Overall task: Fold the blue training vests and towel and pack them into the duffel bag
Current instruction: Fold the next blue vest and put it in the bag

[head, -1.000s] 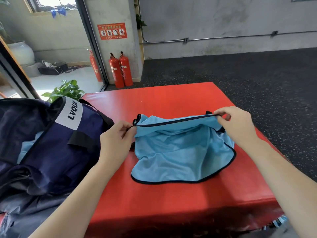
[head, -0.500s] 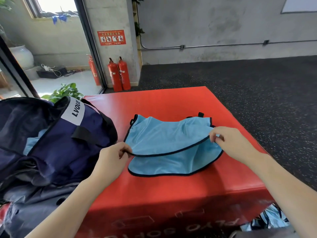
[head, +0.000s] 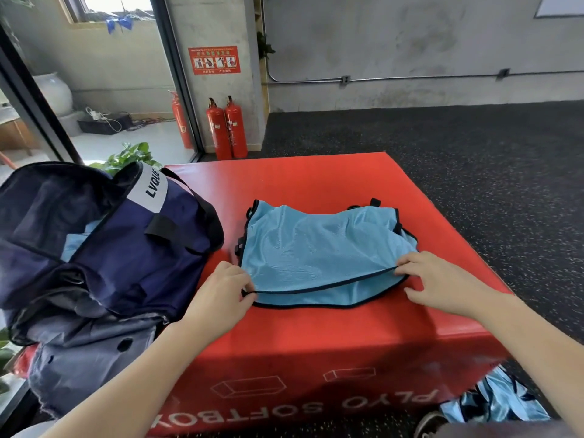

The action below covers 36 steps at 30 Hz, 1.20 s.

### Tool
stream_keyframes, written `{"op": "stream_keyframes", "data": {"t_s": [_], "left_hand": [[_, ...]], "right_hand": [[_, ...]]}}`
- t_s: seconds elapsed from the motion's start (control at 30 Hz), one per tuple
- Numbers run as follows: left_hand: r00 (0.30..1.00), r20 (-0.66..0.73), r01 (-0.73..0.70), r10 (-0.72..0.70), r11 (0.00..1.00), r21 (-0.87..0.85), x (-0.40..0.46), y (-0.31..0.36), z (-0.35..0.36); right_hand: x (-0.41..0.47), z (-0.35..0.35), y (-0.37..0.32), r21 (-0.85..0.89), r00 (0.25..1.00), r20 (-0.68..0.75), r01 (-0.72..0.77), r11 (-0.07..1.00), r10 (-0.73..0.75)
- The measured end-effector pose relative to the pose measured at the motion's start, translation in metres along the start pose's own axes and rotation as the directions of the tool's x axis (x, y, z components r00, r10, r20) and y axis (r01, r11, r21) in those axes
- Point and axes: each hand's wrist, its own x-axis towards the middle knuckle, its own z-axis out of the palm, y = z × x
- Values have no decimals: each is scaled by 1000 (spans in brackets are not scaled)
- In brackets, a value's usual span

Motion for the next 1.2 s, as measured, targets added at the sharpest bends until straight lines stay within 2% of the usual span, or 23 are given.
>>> {"op": "stream_keyframes", "data": {"t_s": [0.13, 0.23, 0.37, 0.47, 0.57, 0.7, 0.87, 1.0, 1.2], "left_hand": [[997, 67, 44, -42, 999, -16, -1, 4, 1], [995, 101, 18, -17, 1000, -7, 0, 5, 1], [985, 168, -34, 27, 999, 36, 4, -3, 4], [985, 161, -69, 64, 997, 26, 5, -2, 5], [993, 107, -60, 59, 998, 4, 5, 4, 4], [986, 165, -29, 16, 996, 81, 7, 6, 7], [993, 98, -77, 68, 993, 91, 8, 7, 11], [995, 33, -97, 96, 995, 29, 4, 3, 13], [978, -171, 96, -123, 983, -156, 13, 7, 2]], "right_hand": [[-1, 8, 5, -41, 999, -51, -11, 999, 9], [2, 12, 11, -32, 994, -109, -6, 999, 2], [3, 13, 14, 74, 990, -142, -2, 997, 12], [1, 14, 17, 179, 981, -172, -57, 982, 89], [0, 14, 17, 231, 978, -163, -90, 969, 130], [1, 12, 18, 283, 973, -148, -131, 950, 179], [-1, 9, 17, 262, 973, -156, -126, 957, 171], [0, 6, 18, 112, 983, -141, -104, 988, 120], [7, -9, 11, 189, 942, -327, -16, 982, 78]]}}
